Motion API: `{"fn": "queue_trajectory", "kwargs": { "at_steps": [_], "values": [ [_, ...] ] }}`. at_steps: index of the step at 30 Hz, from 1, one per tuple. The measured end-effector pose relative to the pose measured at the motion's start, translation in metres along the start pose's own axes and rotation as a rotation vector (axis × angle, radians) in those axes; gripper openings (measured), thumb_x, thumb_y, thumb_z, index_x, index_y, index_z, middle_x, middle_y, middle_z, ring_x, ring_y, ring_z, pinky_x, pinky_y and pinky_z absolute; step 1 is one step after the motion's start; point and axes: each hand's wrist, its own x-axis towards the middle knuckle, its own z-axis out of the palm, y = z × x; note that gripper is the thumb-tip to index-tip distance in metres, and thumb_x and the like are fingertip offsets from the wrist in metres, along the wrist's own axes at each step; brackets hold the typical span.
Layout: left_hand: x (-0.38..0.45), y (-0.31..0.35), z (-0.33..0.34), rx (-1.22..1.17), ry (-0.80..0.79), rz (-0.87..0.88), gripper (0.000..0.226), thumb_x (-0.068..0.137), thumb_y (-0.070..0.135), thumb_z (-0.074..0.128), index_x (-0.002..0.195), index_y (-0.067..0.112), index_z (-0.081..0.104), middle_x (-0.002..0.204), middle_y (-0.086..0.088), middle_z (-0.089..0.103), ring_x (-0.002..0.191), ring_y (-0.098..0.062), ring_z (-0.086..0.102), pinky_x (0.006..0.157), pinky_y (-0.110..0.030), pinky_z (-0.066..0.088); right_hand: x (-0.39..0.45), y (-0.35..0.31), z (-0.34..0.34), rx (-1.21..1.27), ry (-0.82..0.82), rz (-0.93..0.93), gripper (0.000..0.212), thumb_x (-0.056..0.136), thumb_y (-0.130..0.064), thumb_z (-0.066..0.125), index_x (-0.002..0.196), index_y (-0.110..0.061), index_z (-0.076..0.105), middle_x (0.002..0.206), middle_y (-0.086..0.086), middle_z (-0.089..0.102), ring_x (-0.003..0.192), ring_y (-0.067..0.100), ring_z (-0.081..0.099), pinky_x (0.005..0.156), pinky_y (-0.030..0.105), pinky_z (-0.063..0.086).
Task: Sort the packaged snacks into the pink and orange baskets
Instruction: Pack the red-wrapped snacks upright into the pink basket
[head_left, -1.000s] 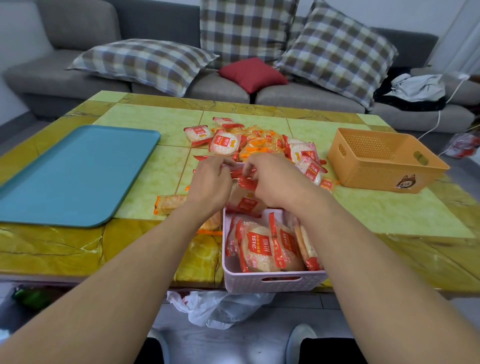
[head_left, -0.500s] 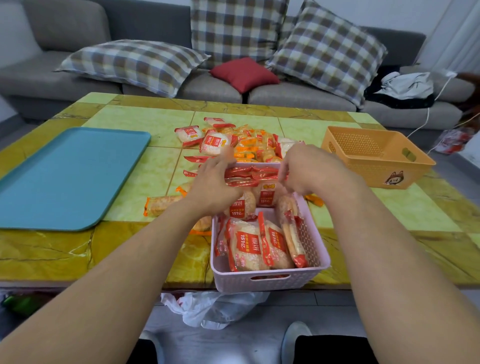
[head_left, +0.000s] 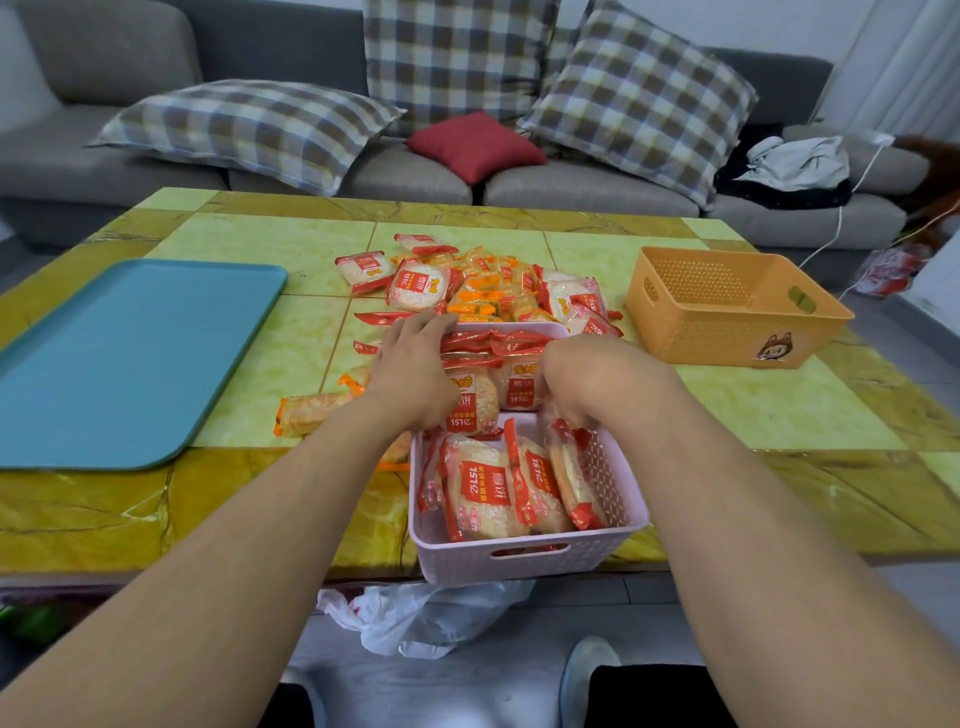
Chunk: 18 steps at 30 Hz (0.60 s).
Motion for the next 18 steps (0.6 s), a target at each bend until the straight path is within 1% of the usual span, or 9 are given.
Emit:
{"fn": "queue_trajectory", "kwargs": {
  "at_steps": [2, 3, 7, 9, 11, 12, 14, 16, 18],
  "values": [
    [-0.001, -0.001, 0.000, -0.009, 0.006, 0.005, 0.088, 0.079, 0.006, 0.068, 0.156, 0.026, 0.028, 0.163, -0.003, 0.025, 0.151, -0.028, 0.015, 0.122, -0.050, 0.022, -0.001, 0.000, 0.001, -0.016, 0.054, -0.015, 0.049, 0.086, -0.002, 0.064, 0.127, -0.027, 0.068, 0.098, 0.000, 0.062, 0.084, 0.025, 0.058, 0.072, 0.031, 0.046],
    [-0.001, -0.001, 0.001, -0.018, 0.008, 0.006, 0.088, 0.079, 0.006, 0.068, 0.156, 0.026, 0.029, 0.162, -0.003, 0.025, 0.151, -0.028, 0.016, 0.122, -0.050, 0.023, -0.002, 0.001, 0.001, -0.024, 0.067, -0.019, 0.049, 0.085, -0.001, 0.063, 0.126, -0.027, 0.069, 0.096, 0.000, 0.061, 0.083, 0.025, 0.058, 0.071, 0.031, 0.045],
    [-0.001, -0.001, 0.001, -0.041, 0.006, 0.003, 0.089, 0.078, 0.005, 0.068, 0.155, 0.026, 0.029, 0.162, -0.003, 0.025, 0.150, -0.028, 0.017, 0.121, -0.051, 0.025, -0.003, 0.000, -0.001, -0.007, 0.069, -0.044, 0.045, 0.086, -0.002, 0.061, 0.122, -0.027, 0.072, 0.110, -0.001, 0.069, 0.091, 0.024, 0.064, 0.071, 0.030, 0.047],
    [-0.001, -0.001, 0.001, -0.039, 0.006, 0.002, 0.089, 0.078, 0.005, 0.068, 0.156, 0.025, 0.029, 0.162, -0.003, 0.025, 0.150, -0.028, 0.017, 0.121, -0.050, 0.025, 0.000, 0.000, 0.001, 0.020, 0.092, -0.073, 0.032, 0.088, -0.011, 0.067, 0.114, -0.028, 0.075, 0.104, -0.004, 0.072, 0.092, 0.023, 0.067, 0.067, 0.029, 0.047],
    [-0.001, -0.001, 0.002, -0.044, 0.009, 0.000, 0.090, 0.078, 0.005, 0.068, 0.156, 0.025, 0.029, 0.161, -0.003, 0.025, 0.149, -0.028, 0.018, 0.121, -0.050, 0.026, 0.003, 0.002, 0.002, 0.054, 0.162, -0.094, 0.013, 0.088, -0.030, 0.074, 0.100, -0.030, 0.077, 0.094, -0.007, 0.072, 0.087, 0.021, 0.068, 0.063, 0.028, 0.047],
    [-0.001, -0.001, 0.003, -0.048, 0.012, 0.001, 0.090, 0.078, 0.005, 0.068, 0.156, 0.025, 0.029, 0.161, -0.003, 0.026, 0.149, -0.028, 0.018, 0.121, -0.050, 0.026, 0.003, 0.003, 0.001, 0.092, 0.194, -0.100, 0.015, 0.087, -0.042, 0.075, 0.093, -0.029, 0.077, 0.089, -0.006, 0.072, 0.085, 0.020, 0.068, 0.063, 0.029, 0.048],
    [-0.001, 0.000, 0.003, -0.055, 0.014, 0.002, 0.089, 0.078, 0.005, 0.068, 0.156, 0.025, 0.029, 0.161, -0.003, 0.026, 0.149, -0.028, 0.019, 0.121, -0.050, 0.027, 0.001, 0.007, -0.004, 0.159, 0.228, -0.093, 0.032, 0.086, -0.055, 0.072, 0.086, -0.024, 0.077, 0.082, -0.005, 0.071, 0.080, 0.019, 0.067, 0.066, 0.031, 0.052],
    [-0.001, -0.001, 0.003, -0.059, 0.013, 0.005, 0.088, 0.078, 0.005, 0.068, 0.156, 0.024, 0.029, 0.161, -0.003, 0.026, 0.149, -0.028, 0.019, 0.120, -0.050, 0.028, -0.001, 0.011, -0.010, 0.208, 0.240, -0.087, 0.036, 0.087, -0.057, 0.069, 0.087, -0.022, 0.076, 0.079, -0.003, 0.070, 0.078, 0.019, 0.066, 0.071, 0.033, 0.054],
    [0.000, -0.002, 0.003, -0.061, 0.015, 0.008, 0.088, 0.078, 0.005, 0.068, 0.155, 0.024, 0.030, 0.161, -0.003, 0.026, 0.149, -0.029, 0.020, 0.120, -0.049, 0.028, -0.001, 0.015, -0.014, 0.270, 0.232, -0.068, 0.039, 0.091, -0.056, 0.065, 0.090, -0.018, 0.074, 0.075, -0.001, 0.066, 0.075, 0.020, 0.064, 0.070, 0.034, 0.053]
  ]
}}
